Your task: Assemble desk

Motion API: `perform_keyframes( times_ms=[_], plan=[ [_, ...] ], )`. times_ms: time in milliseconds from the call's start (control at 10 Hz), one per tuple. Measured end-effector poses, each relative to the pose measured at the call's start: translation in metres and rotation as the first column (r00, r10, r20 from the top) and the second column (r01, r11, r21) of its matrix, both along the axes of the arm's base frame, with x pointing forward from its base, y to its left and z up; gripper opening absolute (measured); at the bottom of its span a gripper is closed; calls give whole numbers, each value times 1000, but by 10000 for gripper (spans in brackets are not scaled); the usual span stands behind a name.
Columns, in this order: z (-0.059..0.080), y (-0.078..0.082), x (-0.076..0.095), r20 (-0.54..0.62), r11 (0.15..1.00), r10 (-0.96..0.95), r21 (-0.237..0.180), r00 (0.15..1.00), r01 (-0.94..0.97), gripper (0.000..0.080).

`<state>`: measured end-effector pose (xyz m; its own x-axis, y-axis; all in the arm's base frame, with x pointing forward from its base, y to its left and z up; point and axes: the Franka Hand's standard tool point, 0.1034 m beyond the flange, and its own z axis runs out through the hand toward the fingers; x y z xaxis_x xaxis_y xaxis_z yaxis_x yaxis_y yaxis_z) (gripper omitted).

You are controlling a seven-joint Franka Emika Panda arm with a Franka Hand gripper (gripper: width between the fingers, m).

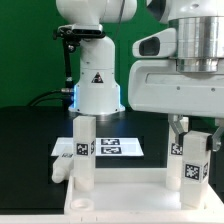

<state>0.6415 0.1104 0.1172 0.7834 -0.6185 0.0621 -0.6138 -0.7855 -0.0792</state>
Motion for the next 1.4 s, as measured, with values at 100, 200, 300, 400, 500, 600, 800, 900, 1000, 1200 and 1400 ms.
perform_keyframes(
  times_ms=[100,200,300,400,500,600,800,900,1000,1200,1400],
  plan=[
    [-1,-2,0,-3,995,-103,17,995,103,284],
    [-1,-3,1,0,988,-151,23,989,151,284],
    [-1,-4,1,-1,986,-164,24,986,164,284],
    [-1,-3,1,-1,987,-159,23,987,159,284],
    [-1,-3,1,-1,987,-159,23,987,159,284],
    [-1,-3,1,-1,987,-159,23,987,159,284],
    [-1,-5,0,-8,962,-268,42,963,268,284],
    [-2,-6,-1,-12,924,-378,58,926,378,285],
    [-1,-9,-1,-22,896,-436,77,899,437,285],
    [-1,-11,0,-33,885,-456,89,890,457,285],
    [-1,-12,0,-33,885,-456,89,889,457,285]
  ],
)
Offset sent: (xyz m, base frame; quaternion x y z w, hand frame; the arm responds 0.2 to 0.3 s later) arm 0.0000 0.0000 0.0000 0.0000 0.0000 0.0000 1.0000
